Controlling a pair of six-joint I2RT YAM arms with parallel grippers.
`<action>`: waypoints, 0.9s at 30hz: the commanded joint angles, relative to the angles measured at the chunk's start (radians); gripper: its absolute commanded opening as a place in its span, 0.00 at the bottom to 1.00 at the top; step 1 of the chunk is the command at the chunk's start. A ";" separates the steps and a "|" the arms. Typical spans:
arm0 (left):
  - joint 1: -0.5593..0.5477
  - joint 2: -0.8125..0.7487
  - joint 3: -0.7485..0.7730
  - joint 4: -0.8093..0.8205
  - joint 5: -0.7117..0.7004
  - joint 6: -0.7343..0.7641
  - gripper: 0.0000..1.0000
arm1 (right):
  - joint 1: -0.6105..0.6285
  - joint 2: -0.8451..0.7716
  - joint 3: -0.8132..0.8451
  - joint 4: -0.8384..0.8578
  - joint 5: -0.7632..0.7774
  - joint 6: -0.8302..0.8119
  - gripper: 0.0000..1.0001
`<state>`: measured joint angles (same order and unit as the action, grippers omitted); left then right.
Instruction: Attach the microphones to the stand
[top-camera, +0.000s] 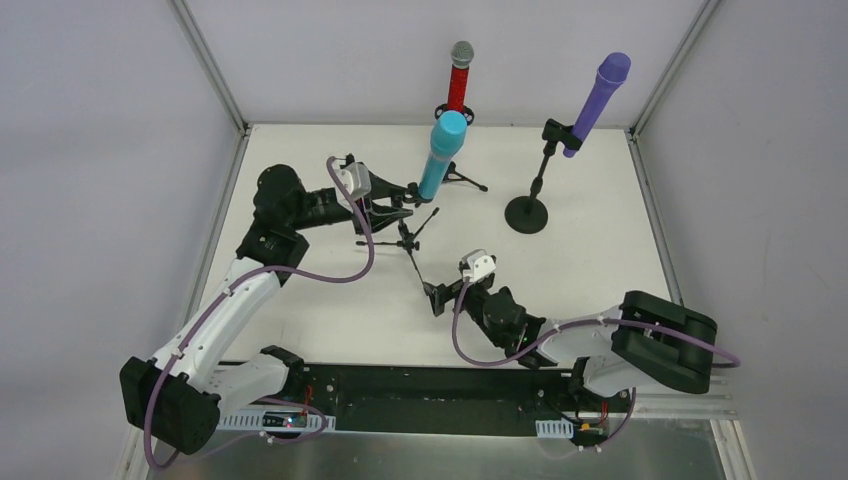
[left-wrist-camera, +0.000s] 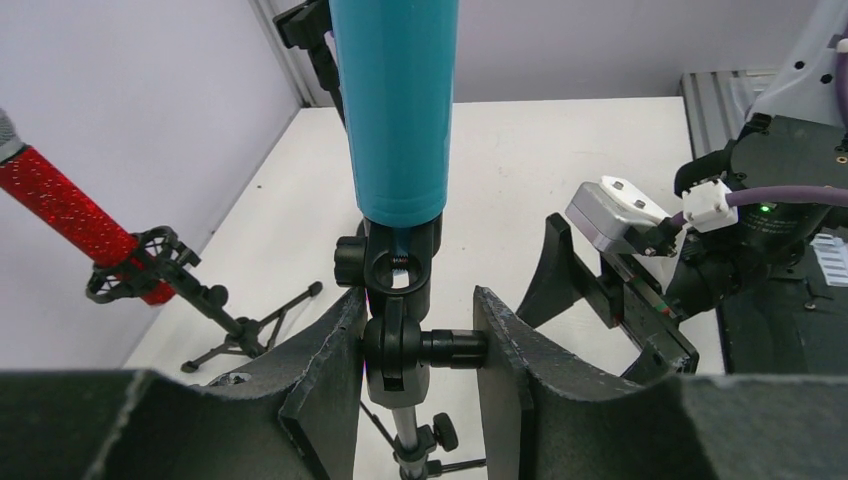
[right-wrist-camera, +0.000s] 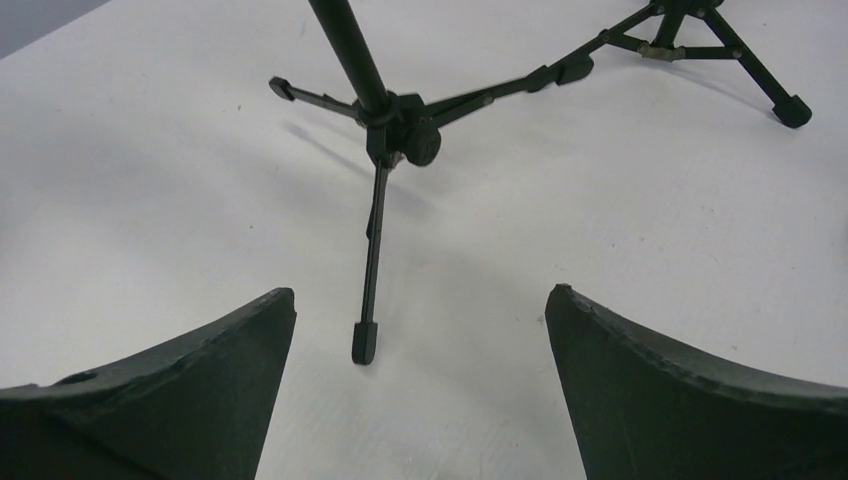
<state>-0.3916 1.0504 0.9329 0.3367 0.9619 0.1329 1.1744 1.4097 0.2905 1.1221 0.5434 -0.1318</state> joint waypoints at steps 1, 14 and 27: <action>0.022 -0.057 0.023 0.057 -0.054 0.076 0.00 | 0.004 -0.058 0.007 -0.153 0.038 0.038 0.99; 0.165 -0.011 0.001 0.070 -0.259 0.065 0.00 | -0.034 -0.143 0.000 -0.184 -0.002 0.098 0.99; 0.374 0.040 0.017 0.038 -0.516 -0.056 0.00 | -0.131 -0.261 -0.010 -0.335 -0.088 0.189 0.99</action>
<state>-0.0593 1.0954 0.9192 0.2928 0.5644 0.0925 1.0557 1.1854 0.2802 0.8196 0.4828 0.0277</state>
